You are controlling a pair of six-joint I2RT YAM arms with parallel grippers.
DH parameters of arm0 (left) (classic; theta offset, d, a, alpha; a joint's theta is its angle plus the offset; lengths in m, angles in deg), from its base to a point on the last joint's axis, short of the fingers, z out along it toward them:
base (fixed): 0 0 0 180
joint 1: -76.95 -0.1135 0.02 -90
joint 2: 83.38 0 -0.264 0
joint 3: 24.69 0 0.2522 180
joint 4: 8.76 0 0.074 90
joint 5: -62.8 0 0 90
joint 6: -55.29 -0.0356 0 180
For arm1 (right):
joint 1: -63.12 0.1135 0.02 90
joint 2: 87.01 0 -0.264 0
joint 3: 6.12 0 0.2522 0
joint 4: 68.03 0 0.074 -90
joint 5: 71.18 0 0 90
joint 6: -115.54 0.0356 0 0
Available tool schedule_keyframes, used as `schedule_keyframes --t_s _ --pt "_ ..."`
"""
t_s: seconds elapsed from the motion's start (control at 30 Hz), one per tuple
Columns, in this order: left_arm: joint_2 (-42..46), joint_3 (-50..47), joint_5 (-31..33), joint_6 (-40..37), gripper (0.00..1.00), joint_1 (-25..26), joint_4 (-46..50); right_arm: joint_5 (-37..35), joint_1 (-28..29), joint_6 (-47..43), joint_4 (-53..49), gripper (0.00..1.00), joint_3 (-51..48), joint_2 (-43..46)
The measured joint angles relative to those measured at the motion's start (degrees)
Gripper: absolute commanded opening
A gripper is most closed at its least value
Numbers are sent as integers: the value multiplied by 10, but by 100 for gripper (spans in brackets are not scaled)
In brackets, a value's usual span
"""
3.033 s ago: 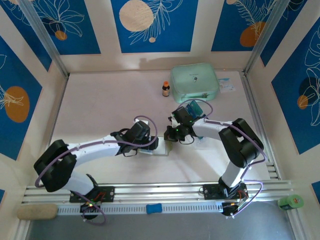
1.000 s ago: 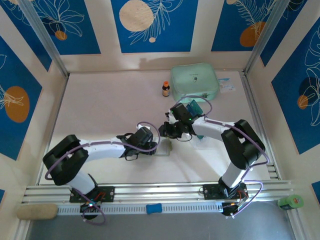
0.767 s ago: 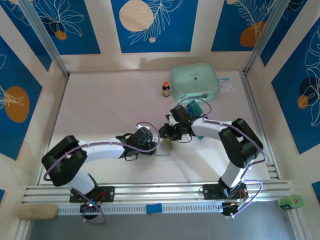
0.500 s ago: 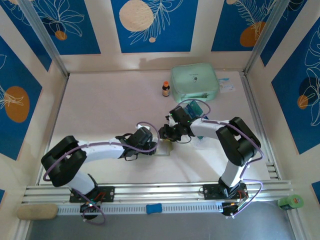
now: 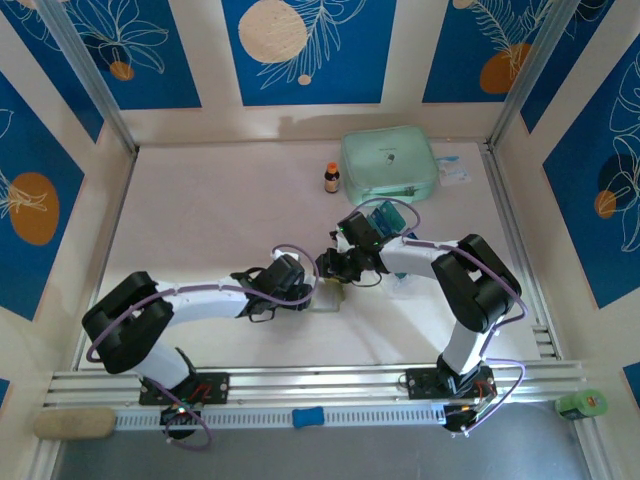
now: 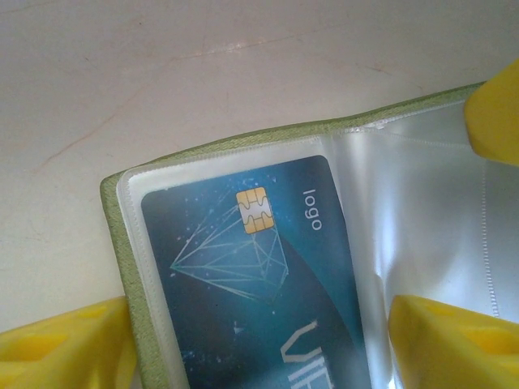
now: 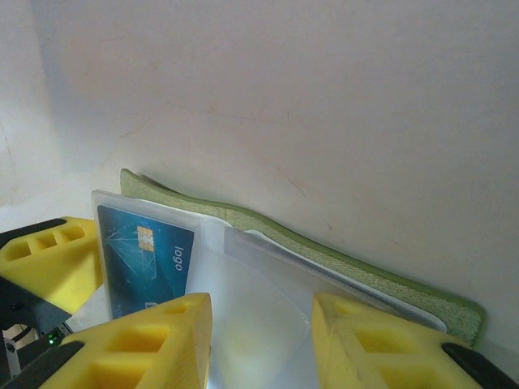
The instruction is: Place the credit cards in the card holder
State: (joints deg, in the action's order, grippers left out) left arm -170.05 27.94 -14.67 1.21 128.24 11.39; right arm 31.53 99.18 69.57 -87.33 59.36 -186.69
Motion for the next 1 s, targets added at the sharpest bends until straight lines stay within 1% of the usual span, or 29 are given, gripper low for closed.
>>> schedule_keyframes --t_s 0.73,1.0 --pt "4 -3 0 2 79 0 -2 28 7 26 16 38 -11 0" --pt "9 -5 0 2 78 0 -4 27 2 30 19 38 -25 6"
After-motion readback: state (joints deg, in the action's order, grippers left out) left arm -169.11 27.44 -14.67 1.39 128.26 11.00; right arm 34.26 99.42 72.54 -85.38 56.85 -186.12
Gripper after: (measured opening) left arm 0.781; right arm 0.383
